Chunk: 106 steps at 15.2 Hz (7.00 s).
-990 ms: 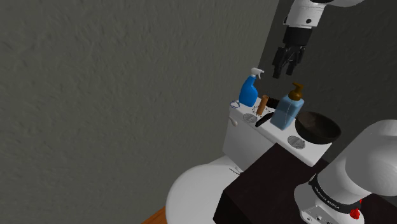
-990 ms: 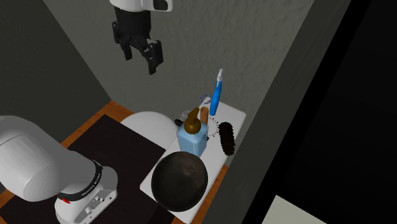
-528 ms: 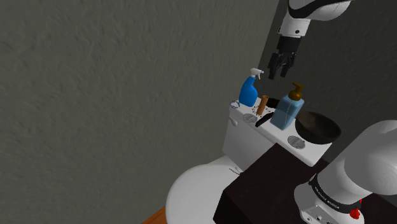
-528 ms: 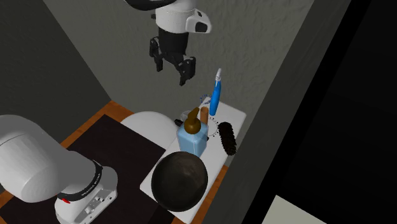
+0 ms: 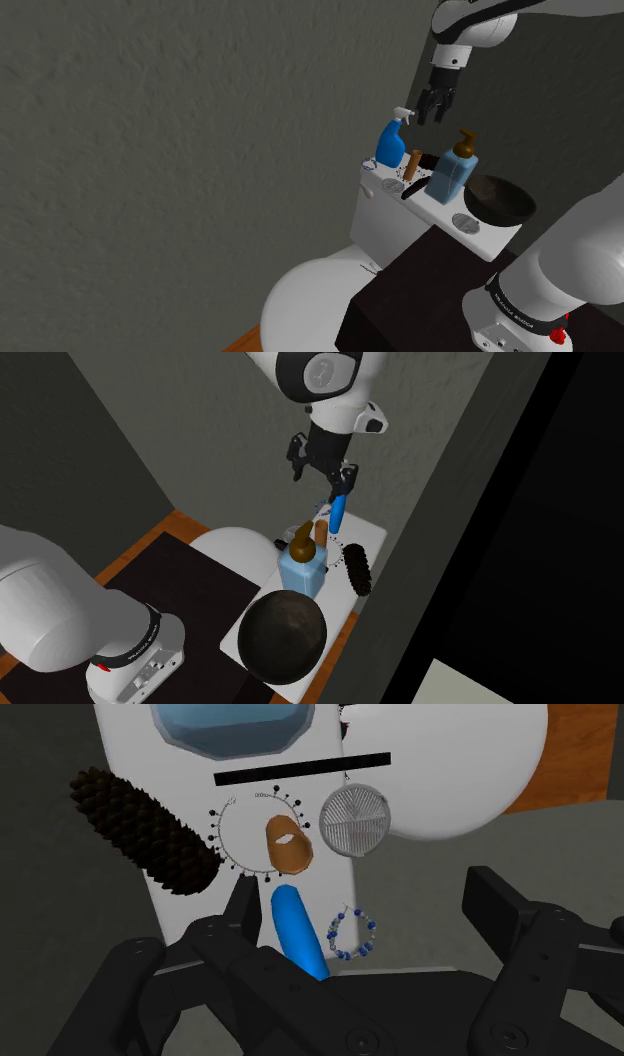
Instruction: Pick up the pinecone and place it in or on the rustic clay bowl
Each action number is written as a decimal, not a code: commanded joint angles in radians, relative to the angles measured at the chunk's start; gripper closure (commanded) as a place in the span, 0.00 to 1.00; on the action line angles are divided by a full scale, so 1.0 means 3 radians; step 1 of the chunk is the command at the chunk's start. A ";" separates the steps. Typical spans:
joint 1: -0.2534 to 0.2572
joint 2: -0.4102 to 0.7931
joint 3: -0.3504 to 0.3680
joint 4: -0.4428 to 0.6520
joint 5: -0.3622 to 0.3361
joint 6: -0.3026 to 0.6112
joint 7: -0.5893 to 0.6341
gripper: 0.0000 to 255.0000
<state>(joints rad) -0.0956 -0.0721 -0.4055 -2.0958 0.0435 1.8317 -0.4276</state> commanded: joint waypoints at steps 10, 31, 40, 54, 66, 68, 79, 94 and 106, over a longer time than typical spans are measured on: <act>-0.0412 0.1503 -0.0152 0.1185 0.0574 0.0037 -0.0712 0.00; -0.0577 0.1878 -0.0134 0.1179 0.0729 0.0342 -0.0949 1.00; -0.0461 0.1449 -0.0069 0.0665 0.0578 0.0746 -0.1423 0.00; -0.0685 0.1397 0.0088 -0.0416 0.0524 0.2361 -0.2996 0.00; -0.0686 0.1397 0.0088 -0.0415 0.0524 0.2360 -0.2996 1.00; -0.0686 0.1396 0.0088 -0.0416 0.0523 0.2360 -0.2996 1.00; -0.0606 0.1096 -0.0019 -0.0396 0.0320 0.2064 -0.2858 1.00; -0.0530 0.0613 -0.0113 -0.0226 0.0006 0.1460 -0.2647 1.00; -0.0525 0.0118 -0.0148 -0.0310 -0.0261 0.1097 -0.2524 1.00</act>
<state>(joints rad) -0.2502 -0.0056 -0.4460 -2.1611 -0.0182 2.1609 -1.1868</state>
